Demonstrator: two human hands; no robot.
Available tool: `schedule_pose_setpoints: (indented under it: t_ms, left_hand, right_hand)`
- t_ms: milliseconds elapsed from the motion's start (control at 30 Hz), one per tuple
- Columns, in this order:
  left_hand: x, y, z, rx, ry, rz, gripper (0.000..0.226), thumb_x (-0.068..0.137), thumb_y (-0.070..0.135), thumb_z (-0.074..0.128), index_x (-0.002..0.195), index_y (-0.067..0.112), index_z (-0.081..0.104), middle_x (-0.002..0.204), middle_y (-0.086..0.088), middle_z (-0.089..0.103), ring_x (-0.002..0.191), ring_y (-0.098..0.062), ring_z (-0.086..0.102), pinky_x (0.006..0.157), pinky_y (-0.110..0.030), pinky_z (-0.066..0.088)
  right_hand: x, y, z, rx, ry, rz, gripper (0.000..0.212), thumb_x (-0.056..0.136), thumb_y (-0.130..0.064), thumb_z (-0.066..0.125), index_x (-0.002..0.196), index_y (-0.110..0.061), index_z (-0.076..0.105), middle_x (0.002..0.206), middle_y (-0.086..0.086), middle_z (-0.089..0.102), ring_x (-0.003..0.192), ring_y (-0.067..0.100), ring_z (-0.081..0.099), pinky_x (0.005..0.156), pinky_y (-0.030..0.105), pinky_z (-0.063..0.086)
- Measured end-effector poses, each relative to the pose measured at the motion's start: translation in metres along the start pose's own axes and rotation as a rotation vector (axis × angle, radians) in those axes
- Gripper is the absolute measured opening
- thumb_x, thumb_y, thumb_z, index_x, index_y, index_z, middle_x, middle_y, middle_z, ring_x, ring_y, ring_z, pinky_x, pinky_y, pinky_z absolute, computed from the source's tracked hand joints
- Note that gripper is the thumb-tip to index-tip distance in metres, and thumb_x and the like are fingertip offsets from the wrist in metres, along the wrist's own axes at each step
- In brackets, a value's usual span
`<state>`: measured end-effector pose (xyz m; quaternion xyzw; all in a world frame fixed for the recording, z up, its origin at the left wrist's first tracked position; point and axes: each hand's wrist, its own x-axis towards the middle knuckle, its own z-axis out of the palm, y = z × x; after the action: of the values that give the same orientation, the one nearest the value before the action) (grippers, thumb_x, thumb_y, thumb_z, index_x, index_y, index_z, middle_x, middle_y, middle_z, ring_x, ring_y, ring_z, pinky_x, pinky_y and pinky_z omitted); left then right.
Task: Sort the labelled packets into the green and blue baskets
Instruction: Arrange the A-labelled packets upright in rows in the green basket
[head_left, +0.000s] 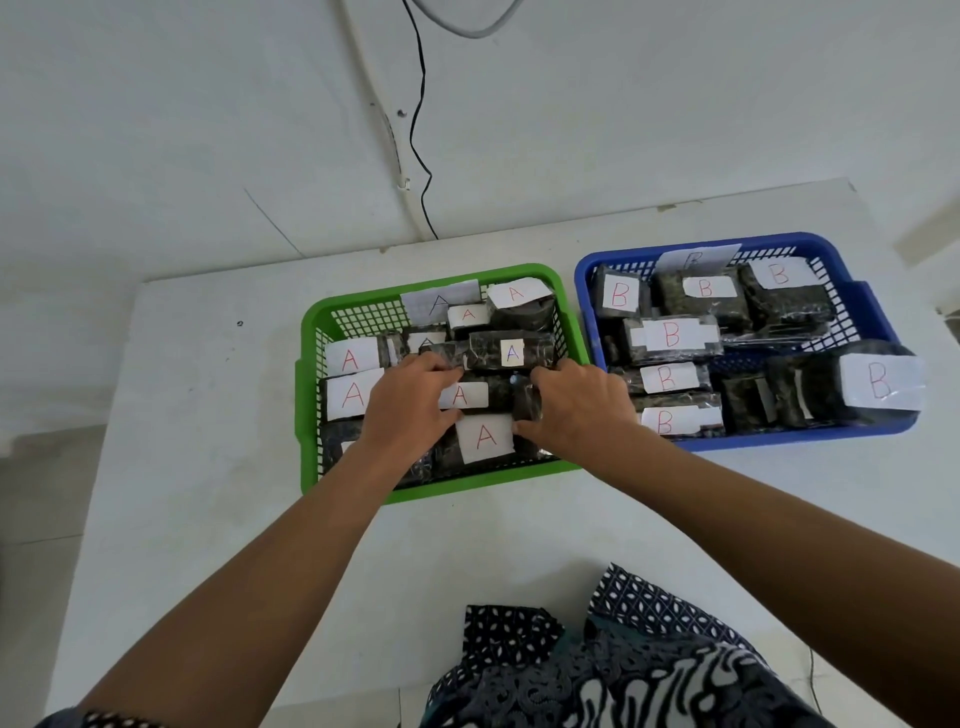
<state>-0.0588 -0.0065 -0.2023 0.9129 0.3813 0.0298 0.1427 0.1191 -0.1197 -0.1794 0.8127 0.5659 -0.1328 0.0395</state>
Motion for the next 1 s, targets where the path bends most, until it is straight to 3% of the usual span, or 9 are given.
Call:
schedule_pose_setpoints:
  t_ms: [100, 300, 467, 633, 767, 833, 900, 967, 1000]
  left_hand:
    - [-0.001, 0.000, 0.000, -0.015, 0.014, -0.008, 0.057, 0.077, 0.031, 0.083, 0.130, 0.018, 0.066, 0.125, 0.002, 0.064, 0.116, -0.022, 0.055, 0.090, -0.038, 0.050]
    - [0.002, -0.002, -0.002, -0.018, -0.002, -0.007, 0.057, 0.078, 0.034, 0.083, 0.131, 0.021, 0.066, 0.124, 0.004, 0.065, 0.115, -0.020, 0.055, 0.087, -0.037, 0.049]
    - [0.002, -0.003, -0.002, -0.043, -0.003, -0.006, 0.056, 0.078, 0.030, 0.081, 0.131, 0.020, 0.066, 0.124, 0.003, 0.065, 0.115, -0.020, 0.055, 0.088, -0.038, 0.049]
    - [0.001, -0.004, 0.000, -0.052, 0.001, -0.003, 0.056, 0.079, 0.029, 0.081, 0.131, 0.019, 0.066, 0.125, 0.002, 0.065, 0.117, -0.021, 0.055, 0.090, -0.038, 0.049]
    - [0.001, -0.002, 0.001, -0.060, -0.005, 0.008, 0.055, 0.077, 0.031, 0.082, 0.129, 0.019, 0.067, 0.123, 0.003, 0.065, 0.116, -0.020, 0.055, 0.089, -0.037, 0.049]
    - [0.001, -0.002, 0.001, -0.060, -0.011, 0.015, 0.054, 0.076, 0.032, 0.082, 0.127, 0.019, 0.068, 0.121, 0.003, 0.066, 0.114, -0.020, 0.055, 0.087, -0.036, 0.048]
    - [0.001, -0.002, 0.000, -0.070, -0.023, 0.022, 0.054, 0.076, 0.032, 0.080, 0.127, 0.020, 0.069, 0.119, 0.003, 0.066, 0.112, -0.020, 0.056, 0.087, -0.037, 0.050]
    - [0.001, -0.005, -0.001, -0.080, -0.047, 0.035, 0.053, 0.078, 0.031, 0.079, 0.129, 0.021, 0.068, 0.120, 0.003, 0.066, 0.112, -0.019, 0.057, 0.089, -0.037, 0.050]
    - [0.001, -0.007, -0.001, -0.079, -0.060, 0.045, 0.052, 0.080, 0.031, 0.078, 0.130, 0.022, 0.067, 0.121, 0.004, 0.065, 0.112, -0.019, 0.056, 0.089, -0.036, 0.049]
  right_hand:
    - [0.002, 0.001, -0.002, 0.072, -0.002, 0.043, 0.051, 0.079, -0.071, 0.062, 0.102, -0.026, 0.054, 0.086, -0.005, 0.054, 0.086, 0.022, 0.058, 0.068, 0.035, 0.038]
    - [0.009, -0.005, -0.008, 0.246, -0.025, 0.272, 0.070, 0.068, -0.091, 0.051, 0.072, -0.021, 0.051, 0.068, -0.002, 0.056, 0.058, 0.015, 0.049, 0.053, 0.028, 0.030]
    - [0.009, 0.002, 0.000, 0.470, -0.251, 0.291, 0.052, 0.077, -0.072, 0.066, 0.073, -0.020, 0.059, 0.064, -0.002, 0.068, 0.058, 0.018, 0.068, 0.064, 0.036, 0.060]
    - [0.009, 0.008, 0.004, 0.420, -0.158, 0.202, 0.044, 0.079, -0.053, 0.077, 0.100, -0.025, 0.050, 0.090, -0.004, 0.058, 0.085, 0.021, 0.060, 0.073, 0.037, 0.053]
    - [0.007, 0.006, 0.008, 0.560, -0.294, 0.175, 0.042, 0.079, -0.043, 0.080, 0.105, -0.026, 0.052, 0.093, -0.006, 0.054, 0.083, 0.015, 0.059, 0.068, 0.030, 0.050]
    - [0.007, 0.006, 0.006, 0.422, -0.191, 0.152, 0.036, 0.080, -0.051, 0.076, 0.099, -0.030, 0.053, 0.088, -0.009, 0.057, 0.081, 0.016, 0.059, 0.067, 0.033, 0.048]
    - [0.011, 0.007, 0.001, 0.307, 0.062, 0.082, 0.027, 0.086, -0.051, 0.069, 0.093, -0.031, 0.053, 0.087, -0.010, 0.061, 0.079, 0.017, 0.060, 0.066, 0.032, 0.045]
    - [0.020, 0.009, -0.004, 0.267, 0.269, -0.049, 0.018, 0.091, -0.040, 0.065, 0.104, -0.030, 0.057, 0.101, -0.008, 0.063, 0.091, 0.018, 0.062, 0.067, 0.033, 0.046]
    - [0.026, 0.010, -0.007, 0.236, 0.287, -0.106, 0.024, 0.093, -0.036, 0.064, 0.115, -0.029, 0.059, 0.113, -0.007, 0.063, 0.103, 0.019, 0.060, 0.072, 0.034, 0.049]
